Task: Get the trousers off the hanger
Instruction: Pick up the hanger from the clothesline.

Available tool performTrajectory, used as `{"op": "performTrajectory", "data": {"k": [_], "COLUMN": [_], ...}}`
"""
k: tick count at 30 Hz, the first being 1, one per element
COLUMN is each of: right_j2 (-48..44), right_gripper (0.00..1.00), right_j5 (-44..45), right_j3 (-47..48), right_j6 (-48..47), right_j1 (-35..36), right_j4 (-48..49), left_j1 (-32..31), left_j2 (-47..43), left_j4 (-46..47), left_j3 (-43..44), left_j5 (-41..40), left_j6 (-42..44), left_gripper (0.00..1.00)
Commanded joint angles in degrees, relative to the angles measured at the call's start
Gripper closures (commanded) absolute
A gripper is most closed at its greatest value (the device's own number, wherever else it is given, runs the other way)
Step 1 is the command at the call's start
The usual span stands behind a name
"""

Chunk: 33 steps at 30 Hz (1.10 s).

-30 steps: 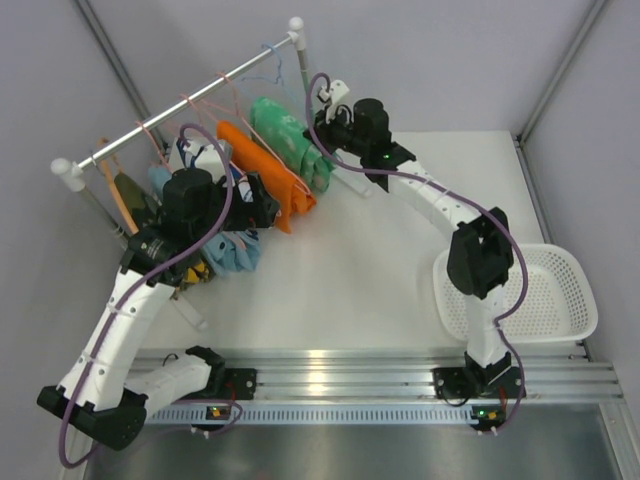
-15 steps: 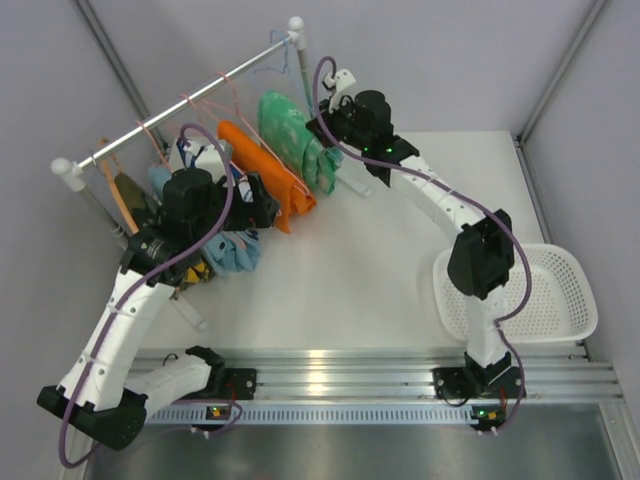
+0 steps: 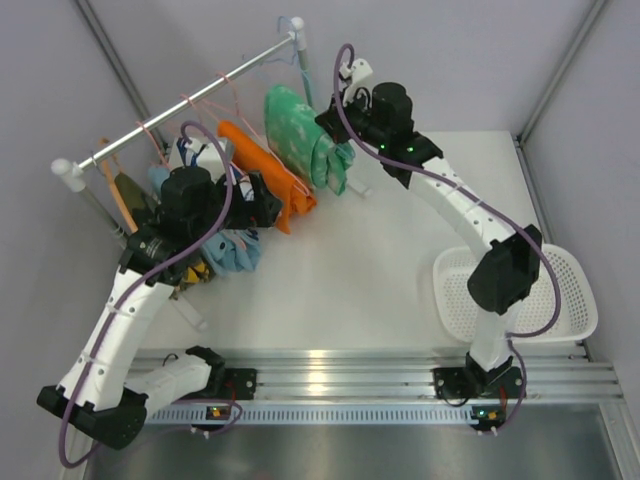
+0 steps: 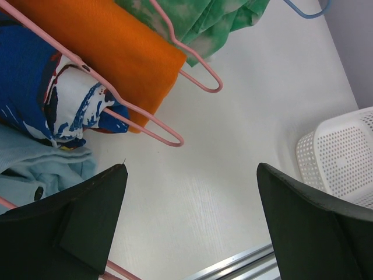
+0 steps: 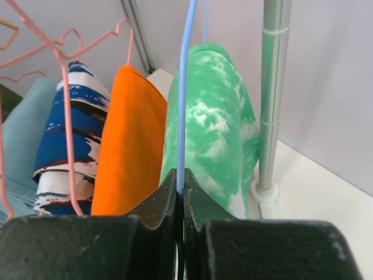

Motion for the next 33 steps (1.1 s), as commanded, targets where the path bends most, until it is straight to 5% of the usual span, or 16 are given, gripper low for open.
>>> {"op": "performTrajectory", "data": {"k": [1,9,20,33], "right_j2": [-8.4,-12.0,-26.6,-42.7], "right_gripper": [1.0,1.0,1.0,1.0], "right_j5": [-1.4,1.6,5.0,8.8], "right_j3": [3.7,3.8,-10.5,-29.8], "right_j6": [-0.9,-4.1,-6.9,-2.1], "right_j1": [0.8,0.7,0.7,0.7], "right_j4": [13.5,4.2,1.6,4.0], "left_j1": [0.2,0.2,-0.7,-18.1], "left_j2": [0.3,2.4,9.0,20.4], "left_j4": [4.8,10.9,23.9,44.5], "left_j3": [3.2,6.5,11.3,15.7], "left_j5": [2.0,11.4,18.9,7.2], "left_j6": [1.0,-1.1,-9.0,-16.3], "left_gripper": [0.02,0.02,0.02,0.05]}}
